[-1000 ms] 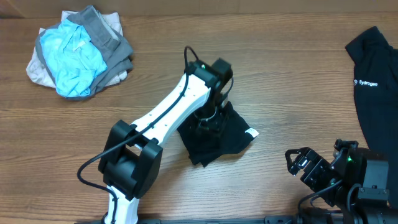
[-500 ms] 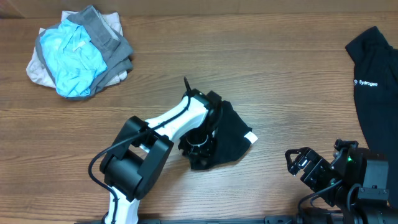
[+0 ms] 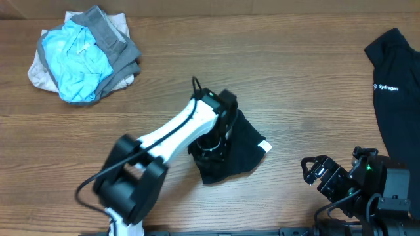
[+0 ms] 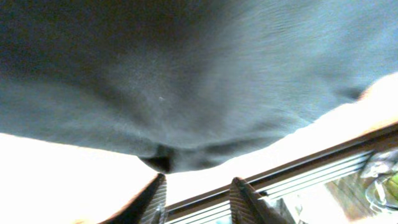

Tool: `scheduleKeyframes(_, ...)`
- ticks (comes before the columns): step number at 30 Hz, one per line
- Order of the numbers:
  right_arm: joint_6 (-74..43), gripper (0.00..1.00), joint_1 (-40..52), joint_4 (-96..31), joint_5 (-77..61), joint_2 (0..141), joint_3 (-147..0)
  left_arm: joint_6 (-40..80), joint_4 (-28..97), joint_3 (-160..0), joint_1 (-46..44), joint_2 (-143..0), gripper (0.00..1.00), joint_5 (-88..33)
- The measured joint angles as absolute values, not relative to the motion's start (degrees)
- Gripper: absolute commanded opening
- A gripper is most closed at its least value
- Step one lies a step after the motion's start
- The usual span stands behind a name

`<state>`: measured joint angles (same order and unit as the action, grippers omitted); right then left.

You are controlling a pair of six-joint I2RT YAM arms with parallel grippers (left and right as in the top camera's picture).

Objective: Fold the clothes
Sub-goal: 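Grasp the folded black bundle's edge with the left gripper and lift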

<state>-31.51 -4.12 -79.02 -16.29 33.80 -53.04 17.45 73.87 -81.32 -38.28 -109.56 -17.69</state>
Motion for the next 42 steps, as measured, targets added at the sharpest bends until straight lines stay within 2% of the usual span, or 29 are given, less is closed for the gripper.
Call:
scheduleKeyframes(1, -31.51, 1.0, -4.12, -79.05, -16.32, 33.8, -53.04, 17.91, 73.56, -82.3, -38.26, -108.09, 0.67, -17.34)
scheduleKeyframes(3, -31.51, 1.0, -4.12, -79.02, -16.32, 33.8, -53.04, 18.41, 72.4, -84.14, -38.28, -105.36, 0.78, -16.8)
scheduleKeyframes(5, -31.51, 1.0, -4.12, -79.05, -16.29, 33.8, -53.04, 19.11, 70.19, -85.08, -38.28, -103.53, 0.8, -16.67)
scheduleKeyframes(9, -31.51, 1.0, -4.12, -79.02, -16.27, 33.8, -53.04, 19.35, 64.27, -85.49, -38.28, -102.98, 0.71, -16.51)
scheduleKeyframes(14, -31.51, 1.0, -4.12, -79.02, -16.32, 33.8, -53.04, 19.73, 57.63, -85.49, -38.28, -105.58, 0.53, -16.84)
scheduleKeyframes(20, -31.51, 1.0, -4.12, -79.02, -16.29, 33.8, -53.04, 19.73, 55.24, -85.49, -38.28, -113.65, 0.41, -18.02)
scheduleKeyframes(23, -31.53, 1.0, -4.12, -79.05, -16.32, 33.8, -53.04, 19.55, 55.2, -85.49, -38.26, -117.12, 0.36, -18.17)
scheduleKeyframes(28, -31.53, 1.0, -4.12, -79.05, -16.32, 33.8, -53.04, 19.53, 55.46, -85.65, -38.26, -118.02, 0.34, -18.24)
scheduleKeyframes(30, -31.51, 1.0, -4.12, -79.0, -16.32, 33.8, -53.04, 19.53, 56.18, -86.02, -38.26, -117.95, 0.36, -18.24)
scheduleKeyframes(32, -31.51, 1.0, -4.12, -79.05, -16.29, 33.8, -53.04, 19.53, 57.63, -86.89, -38.26, -117.49, 0.42, -18.22)
scheduleKeyframes(35, -31.48, 1.0, -4.12, -79.02, -16.29, 33.8, -53.04, 19.09, 59.09, -88.49, -38.28, -115.44, 0.63, -16.97)
scheduleKeyframes(37, -31.48, 1.0, -4.12, -79.02, -16.32, 33.8, -53.04, 18.61, 59.24, -90.17, -38.26, -113.25, 0.73, -15.11)
scheduleKeyframes(42, -31.51, 1.0, -4.12, -79.02, -16.29, 33.8, -53.04, 14.5, 59.27, -94.21, -37.43, -107.96, 0.92, -8.82)
